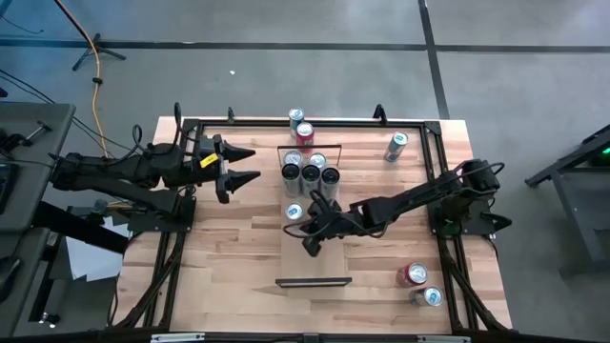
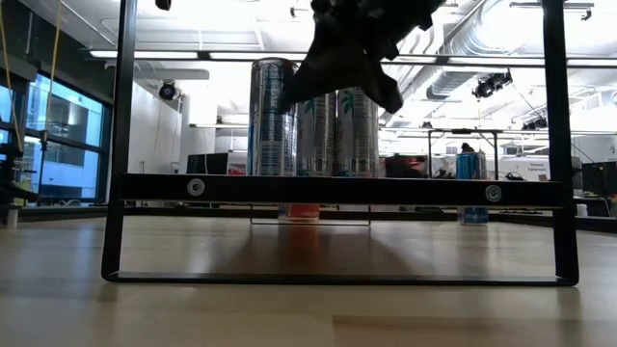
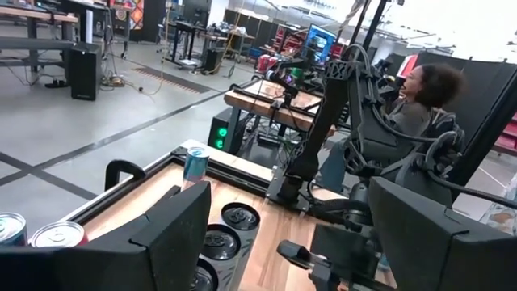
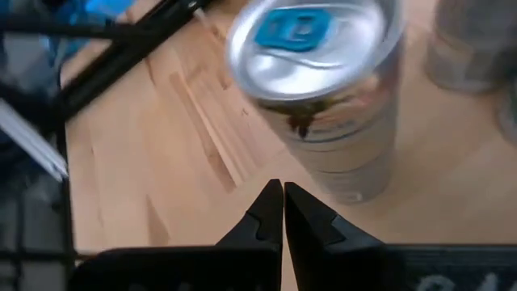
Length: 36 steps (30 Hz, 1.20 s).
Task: Place canned beverage on shelf
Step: Put the left blue soda can on the shelf
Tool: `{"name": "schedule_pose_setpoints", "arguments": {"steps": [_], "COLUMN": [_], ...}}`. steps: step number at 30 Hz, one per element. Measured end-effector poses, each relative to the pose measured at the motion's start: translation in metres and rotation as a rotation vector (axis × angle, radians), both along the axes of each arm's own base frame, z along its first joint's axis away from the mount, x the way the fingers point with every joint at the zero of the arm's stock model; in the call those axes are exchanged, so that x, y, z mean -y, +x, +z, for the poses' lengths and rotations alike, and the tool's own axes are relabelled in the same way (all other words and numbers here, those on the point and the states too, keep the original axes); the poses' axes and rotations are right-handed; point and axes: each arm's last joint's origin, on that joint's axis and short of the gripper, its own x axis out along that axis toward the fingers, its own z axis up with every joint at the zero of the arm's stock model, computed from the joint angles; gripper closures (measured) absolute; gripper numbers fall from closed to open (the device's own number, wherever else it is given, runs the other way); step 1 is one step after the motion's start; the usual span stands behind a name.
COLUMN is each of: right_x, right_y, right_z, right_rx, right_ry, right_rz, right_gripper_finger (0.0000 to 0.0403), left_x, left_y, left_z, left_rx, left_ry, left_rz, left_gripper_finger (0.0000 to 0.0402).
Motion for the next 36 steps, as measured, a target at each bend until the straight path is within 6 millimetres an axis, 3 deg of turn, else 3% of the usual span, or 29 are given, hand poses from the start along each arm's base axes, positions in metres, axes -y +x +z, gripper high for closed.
{"name": "schedule_pose_setpoints", "arguments": {"steps": [6,9,17,28,36], "right_x": [0.0,-0.001,0.0,0.005,0.021], "right_y": [0.0,0.0,0.001,0.008,0.012], "right_z": [0.0,0.0,0.002,-0.012,-0.011], "right_rx": [0.019,0.025,0.066,0.051,0.077], "right_ry": [0.312,0.386,0.403,0.374,0.363], "right_rz": [-0.229,-0.284,-0.318,-0.354,-0.393], "right_gripper_finger": [0.0403,0.0403,0.0403,0.0403,0.0403], "left_x": [0.0,0.0,0.0,0.0,0.0], "left_y": [0.0,0.0,0.0,0.0,0.0], "left_z": [0.0,0.0,0.0,-0.001,-0.002], "left_rx": [0.0,0.0,0.0,-0.01,-0.016], "left_ry": [0.0,0.0,0.0,0.001,0.001], "left_rz": [0.01,0.01,0.01,0.01,0.01], "left_gripper_finger": [0.0108,0.0108,0.0108,0.0108,0.0108]}}
